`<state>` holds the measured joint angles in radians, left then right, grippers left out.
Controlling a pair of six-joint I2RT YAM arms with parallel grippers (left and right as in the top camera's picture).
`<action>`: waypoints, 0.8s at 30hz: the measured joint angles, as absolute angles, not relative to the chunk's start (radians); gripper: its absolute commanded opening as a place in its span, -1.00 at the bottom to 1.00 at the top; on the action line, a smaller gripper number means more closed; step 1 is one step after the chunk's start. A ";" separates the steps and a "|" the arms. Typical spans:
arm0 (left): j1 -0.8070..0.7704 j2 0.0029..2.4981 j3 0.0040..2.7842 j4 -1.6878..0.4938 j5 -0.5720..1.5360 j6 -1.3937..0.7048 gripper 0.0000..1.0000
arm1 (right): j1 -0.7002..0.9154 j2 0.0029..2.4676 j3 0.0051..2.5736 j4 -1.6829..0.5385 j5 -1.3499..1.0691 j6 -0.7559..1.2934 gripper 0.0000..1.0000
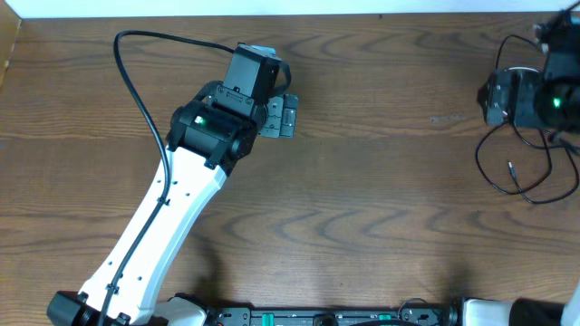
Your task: Untangle cables
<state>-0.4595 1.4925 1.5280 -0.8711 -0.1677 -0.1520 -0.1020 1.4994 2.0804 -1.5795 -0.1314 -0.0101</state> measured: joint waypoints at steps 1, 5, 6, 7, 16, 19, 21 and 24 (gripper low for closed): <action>-0.459 1.494 1.528 -0.872 -0.168 -0.152 1.00 | -0.102 1.483 2.080 -1.595 -0.128 -0.008 0.99; -0.459 1.495 1.528 -0.871 -0.168 -0.152 1.00 | -0.102 1.444 2.080 -1.688 -0.150 -0.007 0.99; -0.459 1.495 1.528 -0.872 -0.168 -0.152 1.00 | -0.102 1.442 2.080 -1.692 -0.157 -0.007 0.99; -0.459 1.495 1.528 -0.871 -0.168 -0.152 1.00 | -0.102 1.443 2.080 -1.695 -0.159 -0.007 0.99; -0.459 1.495 1.528 -0.872 -0.168 -0.152 0.99 | -0.102 1.445 2.080 -1.689 -0.134 -0.012 0.99; -0.459 1.495 1.528 -0.873 -0.168 -0.152 0.99 | -0.102 1.444 2.072 -1.604 -0.125 -0.036 0.99; -0.459 1.495 1.528 -0.872 -0.168 -0.152 0.99 | -0.101 1.428 2.029 -1.476 -0.121 -0.049 0.98; -0.459 1.495 1.528 -0.872 -0.168 -0.152 0.99 | -0.080 1.335 1.823 -1.179 -0.128 -0.065 0.98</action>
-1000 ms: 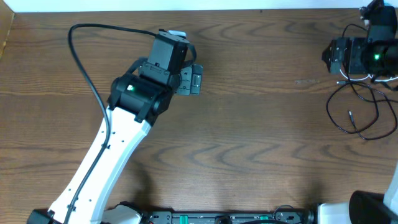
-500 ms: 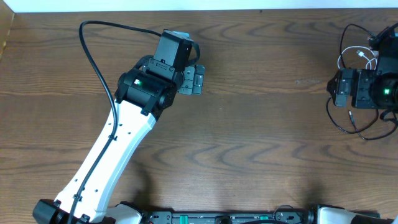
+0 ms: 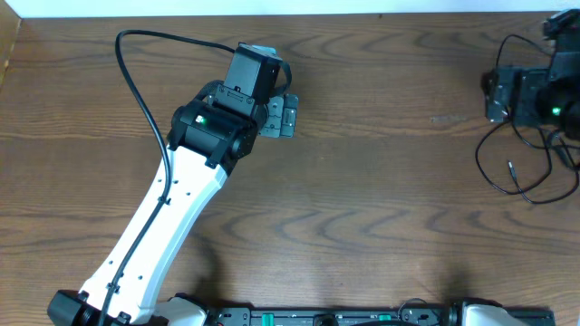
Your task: Untangle cables
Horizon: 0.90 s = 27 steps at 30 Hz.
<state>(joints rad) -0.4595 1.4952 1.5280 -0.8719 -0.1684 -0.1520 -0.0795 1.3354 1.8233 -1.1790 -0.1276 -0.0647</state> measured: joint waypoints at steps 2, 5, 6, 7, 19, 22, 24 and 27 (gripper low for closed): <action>-0.460 1.495 1.528 -0.874 -0.168 -0.152 0.99 | -0.047 1.226 1.626 -0.985 -0.139 -0.069 0.99; -0.459 1.495 1.528 -0.872 -0.171 -0.152 0.99 | -0.013 1.064 1.367 -0.792 -0.149 -0.072 0.99; -0.460 1.495 1.528 -0.872 -0.171 -0.152 0.99 | -0.005 1.005 1.275 -0.711 -0.149 -0.073 0.99; -0.460 1.495 1.528 -0.872 -0.171 -0.152 0.99 | 0.004 0.943 1.178 -0.624 -0.149 -0.075 0.98; -0.459 1.496 1.528 -0.872 -0.171 -0.152 0.99 | 0.035 0.420 0.366 -0.035 -0.159 -0.049 0.99; -0.460 1.496 1.528 -0.872 -0.171 -0.152 0.99 | 0.040 0.321 0.220 0.046 -0.157 -0.041 0.98; -0.459 1.496 1.528 -0.873 -0.171 -0.152 0.99 | 0.052 0.266 0.147 0.064 -0.157 -0.036 0.99; -0.459 1.496 1.528 -0.873 -0.171 -0.152 0.99 | 0.078 0.204 0.067 0.071 -0.151 -0.034 0.98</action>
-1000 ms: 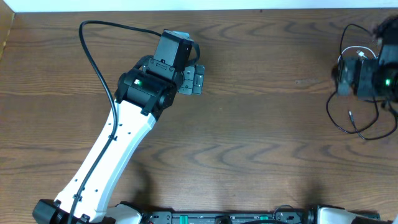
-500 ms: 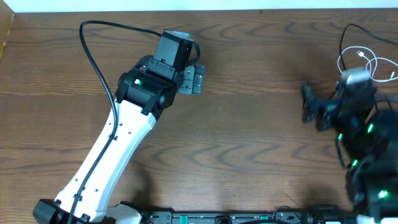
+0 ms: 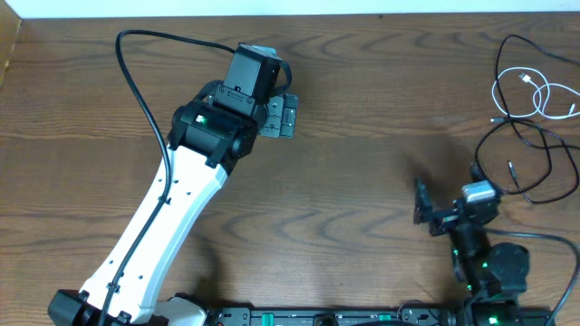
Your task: Untangle cables
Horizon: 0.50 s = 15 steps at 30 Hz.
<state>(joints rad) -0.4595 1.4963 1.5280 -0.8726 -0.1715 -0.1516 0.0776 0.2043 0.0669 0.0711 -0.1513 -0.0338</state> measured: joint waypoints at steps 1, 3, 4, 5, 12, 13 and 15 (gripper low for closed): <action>-0.459 1.496 1.528 -0.871 -0.171 -0.152 0.98 | 0.084 0.194 0.054 0.071 -0.147 -0.033 0.99; -0.459 1.496 1.528 -0.872 -0.171 -0.152 0.98 | 0.097 0.174 0.030 0.072 -0.136 -0.033 0.99; -0.459 1.496 1.528 -0.872 -0.171 -0.152 0.98 | 0.100 0.168 0.024 0.071 -0.133 -0.033 0.98; -0.459 1.496 1.528 -0.872 -0.171 -0.152 0.98 | 0.102 0.163 0.020 0.068 -0.130 -0.033 0.98; -0.459 1.496 1.528 -0.871 -0.171 -0.152 0.98 | 0.107 0.137 0.009 -0.058 -0.115 -0.033 0.98; -0.459 1.496 1.528 -0.872 -0.171 -0.152 0.98 | 0.108 0.131 0.007 -0.064 -0.113 -0.032 0.98; -0.459 1.496 1.528 -0.871 -0.171 -0.152 1.00 | 0.108 0.106 0.007 -0.064 -0.112 -0.030 0.99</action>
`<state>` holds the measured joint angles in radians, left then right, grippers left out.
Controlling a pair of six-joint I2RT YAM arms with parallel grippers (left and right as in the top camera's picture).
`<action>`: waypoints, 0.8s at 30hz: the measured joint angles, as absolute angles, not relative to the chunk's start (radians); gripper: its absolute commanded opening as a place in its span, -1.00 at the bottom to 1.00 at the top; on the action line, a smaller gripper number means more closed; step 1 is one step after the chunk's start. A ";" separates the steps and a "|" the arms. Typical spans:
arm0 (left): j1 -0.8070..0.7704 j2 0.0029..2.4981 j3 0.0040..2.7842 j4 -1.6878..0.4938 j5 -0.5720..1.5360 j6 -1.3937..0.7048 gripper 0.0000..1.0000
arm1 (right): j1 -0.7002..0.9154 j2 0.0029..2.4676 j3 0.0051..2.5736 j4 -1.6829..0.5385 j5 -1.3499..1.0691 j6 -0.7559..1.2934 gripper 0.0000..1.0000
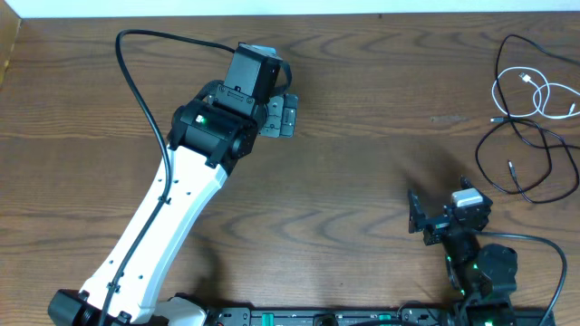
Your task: Untangle cables
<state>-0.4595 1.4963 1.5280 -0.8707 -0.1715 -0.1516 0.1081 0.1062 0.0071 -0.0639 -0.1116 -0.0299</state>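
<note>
Two cables lie at the table's far right. A thin white cable [540,91] forms a small coil with its plug ends loose. A black cable [530,158] loops around and below it, and the two cross near the white coil's lower edge. My right gripper [416,215] is pulled back near the front edge, well apart from both cables; its jaws are too dark to read. My left gripper [281,116] rests at the back centre-left, fingers together on nothing.
The left arm [172,208] stretches diagonally from the front left corner, with its own black lead [136,81] arching over the table behind it. The table's back edge [290,15] meets a white wall.
The right arm has drawn slightly further left and toward the front edge. The cables and the left arm have not moved.
At first my right gripper hung over the cables at the far right, covering the white one. It stayed there, a little farther right. Then it stood back near the front edge, with the white coil lying uncovered above the black loops, where both remain.
</note>
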 measured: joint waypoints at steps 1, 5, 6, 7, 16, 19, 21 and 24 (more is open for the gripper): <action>-0.459 1.496 1.528 -0.873 -0.171 -0.152 0.98 | 0.108 0.086 0.007 -0.064 -0.111 -0.023 0.98; -0.459 1.496 1.528 -0.873 -0.171 -0.152 0.98 | 0.108 0.015 0.007 -0.052 -0.111 0.000 0.99; -0.459 1.496 1.528 -0.871 -0.171 -0.152 0.98 | 0.108 0.012 0.007 -0.054 -0.112 0.002 0.98; -0.459 1.496 1.528 -0.872 -0.171 -0.152 0.98 | 0.108 0.012 0.007 -0.062 -0.112 0.006 0.99; -0.459 1.496 1.528 -0.872 -0.171 -0.152 0.98 | 0.108 0.012 0.007 -0.063 -0.112 0.015 0.99; -0.459 1.496 1.528 -0.872 -0.171 -0.152 0.98 | 0.108 0.012 0.007 -0.063 -0.111 0.015 0.98; -0.459 1.496 1.528 -0.872 -0.171 -0.152 0.98 | 0.108 0.012 0.007 -0.063 -0.111 0.015 0.98; -0.459 1.496 1.528 -0.872 -0.171 -0.152 0.98 | 0.108 0.012 0.007 -0.063 -0.111 0.015 0.99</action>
